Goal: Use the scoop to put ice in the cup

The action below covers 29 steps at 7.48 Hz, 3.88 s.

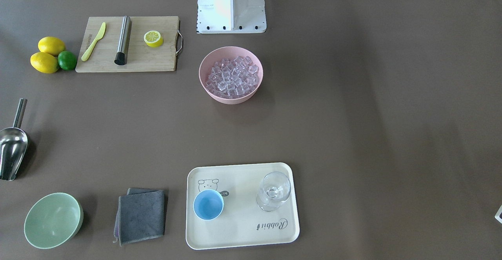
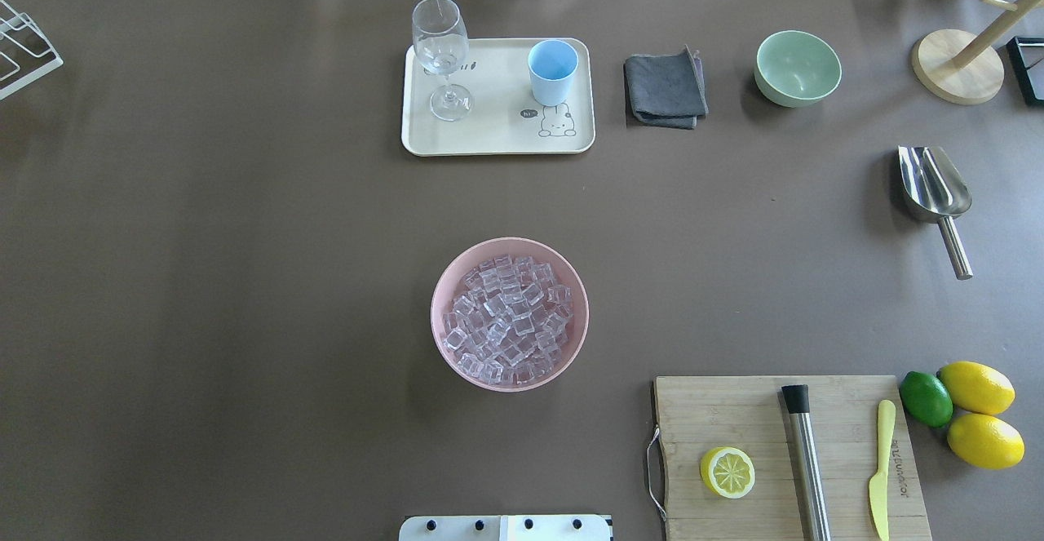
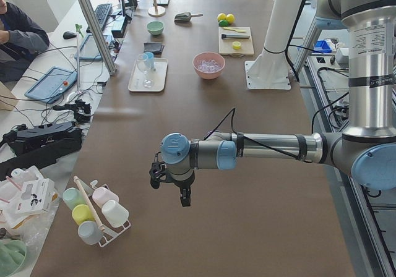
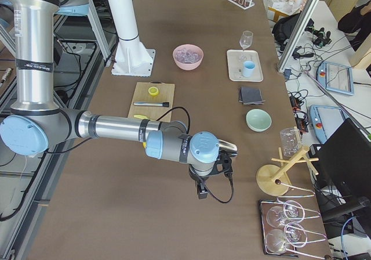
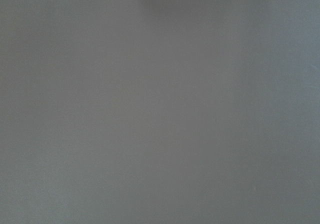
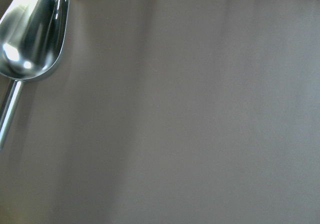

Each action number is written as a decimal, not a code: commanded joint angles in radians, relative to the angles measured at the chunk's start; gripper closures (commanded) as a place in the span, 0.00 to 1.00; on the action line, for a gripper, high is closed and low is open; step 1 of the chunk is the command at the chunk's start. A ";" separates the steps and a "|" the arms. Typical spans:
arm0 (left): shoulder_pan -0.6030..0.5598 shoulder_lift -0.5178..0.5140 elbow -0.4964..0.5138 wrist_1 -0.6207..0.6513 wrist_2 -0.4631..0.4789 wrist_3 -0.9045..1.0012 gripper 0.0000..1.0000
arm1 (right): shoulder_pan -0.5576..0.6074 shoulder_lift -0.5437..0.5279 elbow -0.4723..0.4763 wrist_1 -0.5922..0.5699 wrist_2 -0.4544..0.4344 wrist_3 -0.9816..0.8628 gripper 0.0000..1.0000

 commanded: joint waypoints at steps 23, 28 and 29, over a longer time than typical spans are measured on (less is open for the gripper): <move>0.940 -0.342 -0.129 -0.695 0.132 0.004 0.02 | -0.527 0.076 -0.013 0.340 -0.084 0.801 0.01; 0.946 -0.405 0.059 -1.115 0.248 0.009 0.02 | -0.589 0.076 -0.030 0.332 -0.091 0.846 0.01; 0.948 -0.429 0.116 -1.215 0.248 0.009 0.02 | -0.589 0.076 -0.035 0.334 -0.091 0.846 0.20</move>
